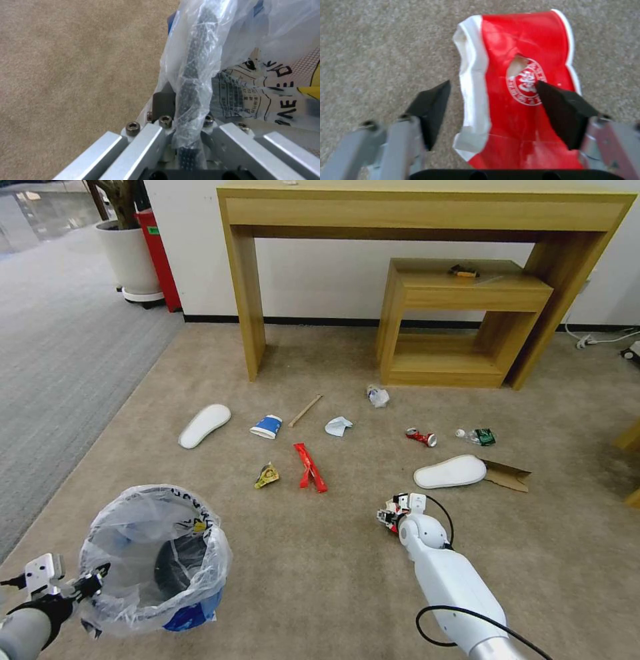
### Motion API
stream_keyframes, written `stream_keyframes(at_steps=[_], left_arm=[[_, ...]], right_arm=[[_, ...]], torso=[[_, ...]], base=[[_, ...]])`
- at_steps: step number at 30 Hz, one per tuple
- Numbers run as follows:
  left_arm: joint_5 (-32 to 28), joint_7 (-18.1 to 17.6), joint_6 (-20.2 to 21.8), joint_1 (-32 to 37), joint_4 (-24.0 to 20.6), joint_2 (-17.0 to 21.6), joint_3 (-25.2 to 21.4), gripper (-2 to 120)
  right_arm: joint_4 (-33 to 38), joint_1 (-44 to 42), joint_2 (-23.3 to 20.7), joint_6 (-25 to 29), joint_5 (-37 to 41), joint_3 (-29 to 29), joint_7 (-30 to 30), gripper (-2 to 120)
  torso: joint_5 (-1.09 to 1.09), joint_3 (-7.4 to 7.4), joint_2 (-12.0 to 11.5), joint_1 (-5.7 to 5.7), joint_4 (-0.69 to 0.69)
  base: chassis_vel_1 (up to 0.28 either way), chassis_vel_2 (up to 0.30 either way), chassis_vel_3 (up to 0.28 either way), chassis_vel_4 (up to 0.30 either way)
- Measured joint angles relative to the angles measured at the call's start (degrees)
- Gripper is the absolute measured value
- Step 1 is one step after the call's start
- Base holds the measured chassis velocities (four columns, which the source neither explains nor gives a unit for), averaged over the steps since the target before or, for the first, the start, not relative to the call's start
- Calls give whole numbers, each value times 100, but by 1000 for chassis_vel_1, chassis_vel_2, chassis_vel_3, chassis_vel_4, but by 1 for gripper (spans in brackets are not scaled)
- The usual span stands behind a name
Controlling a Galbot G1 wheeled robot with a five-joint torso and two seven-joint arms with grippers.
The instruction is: Pick up the trash bin and place the garbage on the floor into it.
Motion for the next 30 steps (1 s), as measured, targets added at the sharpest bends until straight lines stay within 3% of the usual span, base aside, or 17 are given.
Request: stream_keyframes(at_steps=[10,12,14,18,26,30], left_arm=[[-44,1,0,-16,-19,23,-4,0],[-45,1,0,-16,-25,24,-5,0],[-47,1,0,-24,-35,27,-5,0],[-50,0,0,-55,-51,43,10,0],[-109,-45,0,-159,-89,161,69,0],[-119,-71,0,-250,-55,262,129,0]], right_arm=[[-37,-30,-17,130,2,101,-20,26],[-18,-41,-22,138,2,105,-17,23],[59,-95,-45,167,3,108,-3,11],[55,-140,-52,224,-21,149,16,1],[90,-217,-99,573,-520,213,-62,0],[841,-412,-244,627,-598,180,-136,0]], torso=[[1,0,0,0,1],[2,0,1,0,1],[2,0,0,0,2],[2,0,0,0,1],[1,1,0,0,-1],[1,1,0,0,-3]], base=[[0,0,0,0],[0,0,0,0],[0,0,0,0],[0,0,0,0],[0,0,0,0],[0,0,0,0]])
